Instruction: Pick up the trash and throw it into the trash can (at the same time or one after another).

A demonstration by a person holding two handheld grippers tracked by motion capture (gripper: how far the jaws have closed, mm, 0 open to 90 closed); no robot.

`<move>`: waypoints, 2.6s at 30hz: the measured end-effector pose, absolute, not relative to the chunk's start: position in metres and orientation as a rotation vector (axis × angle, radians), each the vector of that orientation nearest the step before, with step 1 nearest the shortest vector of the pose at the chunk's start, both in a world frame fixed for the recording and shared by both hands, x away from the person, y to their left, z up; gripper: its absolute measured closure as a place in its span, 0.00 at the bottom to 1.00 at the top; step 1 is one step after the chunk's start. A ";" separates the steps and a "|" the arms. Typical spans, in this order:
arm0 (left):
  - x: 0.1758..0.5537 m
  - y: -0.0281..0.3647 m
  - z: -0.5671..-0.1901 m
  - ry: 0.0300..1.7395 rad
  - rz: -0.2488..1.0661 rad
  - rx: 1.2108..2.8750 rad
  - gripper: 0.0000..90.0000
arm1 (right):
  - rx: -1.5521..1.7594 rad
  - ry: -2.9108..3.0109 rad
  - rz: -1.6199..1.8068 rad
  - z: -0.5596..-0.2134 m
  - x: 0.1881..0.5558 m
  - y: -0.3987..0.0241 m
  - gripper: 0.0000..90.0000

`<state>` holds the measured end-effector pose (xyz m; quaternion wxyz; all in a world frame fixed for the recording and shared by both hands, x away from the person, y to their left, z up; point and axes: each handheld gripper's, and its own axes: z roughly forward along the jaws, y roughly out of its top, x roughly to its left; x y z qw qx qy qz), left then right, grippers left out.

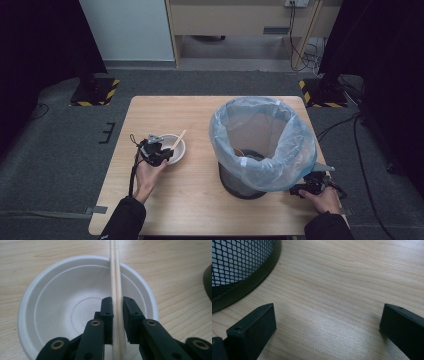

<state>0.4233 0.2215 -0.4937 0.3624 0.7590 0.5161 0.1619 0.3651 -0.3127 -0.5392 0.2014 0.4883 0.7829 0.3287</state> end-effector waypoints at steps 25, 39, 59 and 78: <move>0.412 0.241 -0.457 1.262 0.502 1.825 0.88 | 1.365 2.186 0.918 -0.539 0.365 -0.313 0.01; 0.400 0.248 -0.424 1.191 0.541 1.696 0.88 | 1.365 2.183 0.913 -0.539 0.366 -0.312 0.01; 0.379 0.239 -0.378 1.033 0.585 1.594 0.88 | 1.365 2.183 0.914 -0.539 0.366 -0.312 0.01; 0.354 0.228 -0.340 0.886 0.612 1.524 0.88 | 1.365 2.183 0.914 -0.539 0.366 -0.312 0.01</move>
